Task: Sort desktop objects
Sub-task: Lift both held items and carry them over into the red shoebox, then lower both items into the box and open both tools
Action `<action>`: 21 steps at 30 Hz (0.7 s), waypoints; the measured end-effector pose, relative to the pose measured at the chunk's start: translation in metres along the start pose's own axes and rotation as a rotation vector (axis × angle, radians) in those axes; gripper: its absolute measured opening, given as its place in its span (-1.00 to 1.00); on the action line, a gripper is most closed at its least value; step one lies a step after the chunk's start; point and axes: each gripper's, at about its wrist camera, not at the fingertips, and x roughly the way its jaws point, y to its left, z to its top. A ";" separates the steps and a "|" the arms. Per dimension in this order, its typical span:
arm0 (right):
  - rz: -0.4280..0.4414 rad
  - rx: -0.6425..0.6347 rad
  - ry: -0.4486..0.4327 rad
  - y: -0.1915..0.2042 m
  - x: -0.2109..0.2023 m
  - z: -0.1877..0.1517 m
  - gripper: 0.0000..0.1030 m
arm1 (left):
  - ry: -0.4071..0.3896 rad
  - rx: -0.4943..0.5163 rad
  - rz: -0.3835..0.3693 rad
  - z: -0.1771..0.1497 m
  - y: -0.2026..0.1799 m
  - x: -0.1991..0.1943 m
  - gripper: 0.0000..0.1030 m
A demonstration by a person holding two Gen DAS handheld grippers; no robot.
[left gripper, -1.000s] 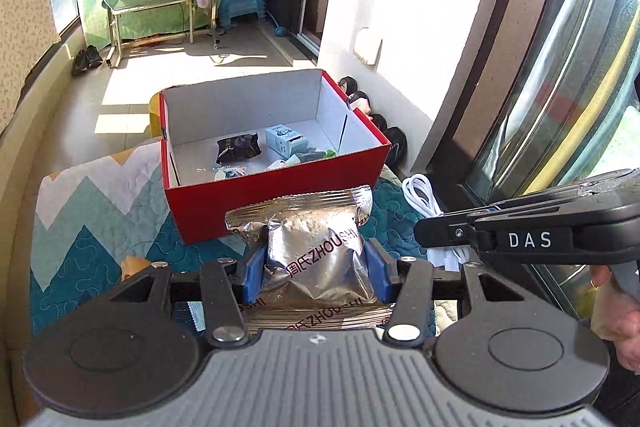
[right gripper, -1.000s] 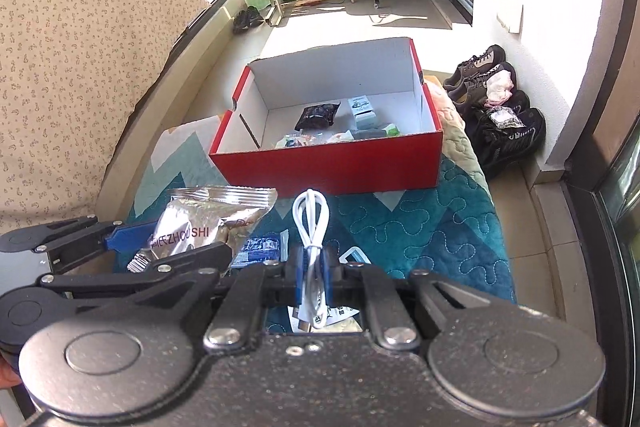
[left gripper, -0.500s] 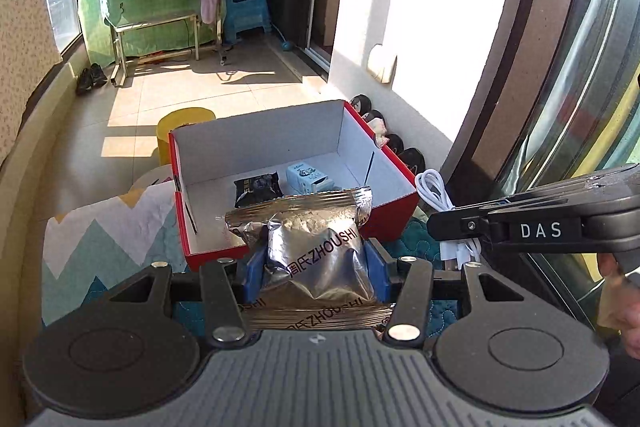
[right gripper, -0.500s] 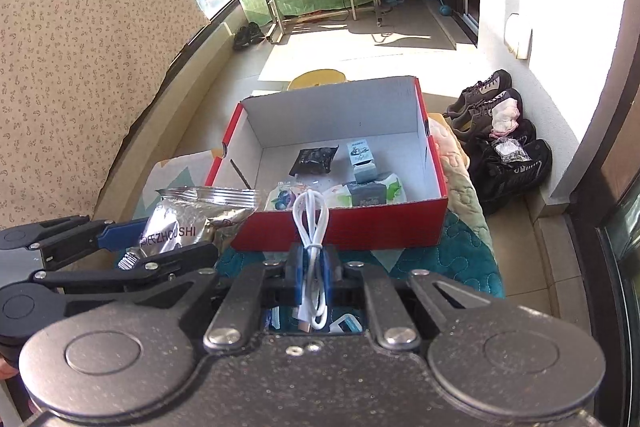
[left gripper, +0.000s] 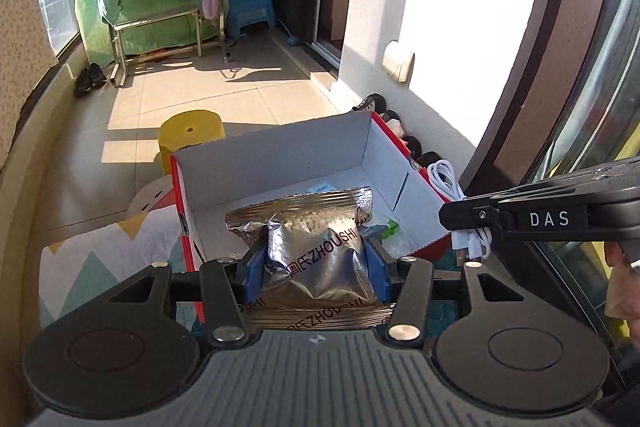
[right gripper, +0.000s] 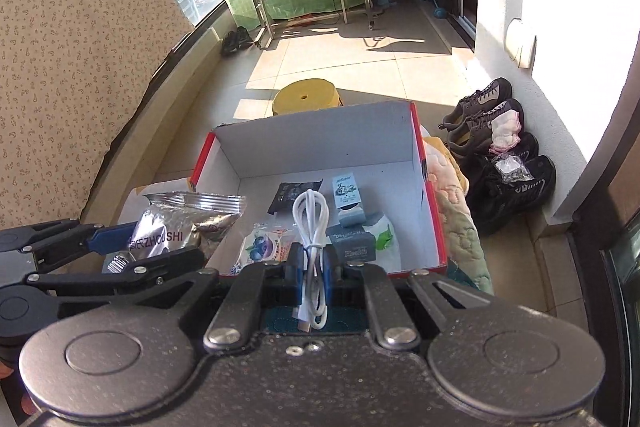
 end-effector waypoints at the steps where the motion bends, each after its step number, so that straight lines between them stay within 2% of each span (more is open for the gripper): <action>1: -0.002 -0.001 0.000 0.000 0.004 0.003 -0.83 | 0.004 0.000 0.001 0.003 0.001 0.004 -0.03; 11: -0.030 -0.011 -0.001 0.003 0.039 0.029 -0.83 | 0.049 0.009 0.008 0.017 0.010 0.046 -0.03; 21: -0.075 0.002 0.046 -0.002 0.080 0.034 -0.83 | 0.107 -0.031 0.013 0.020 0.023 0.087 -0.03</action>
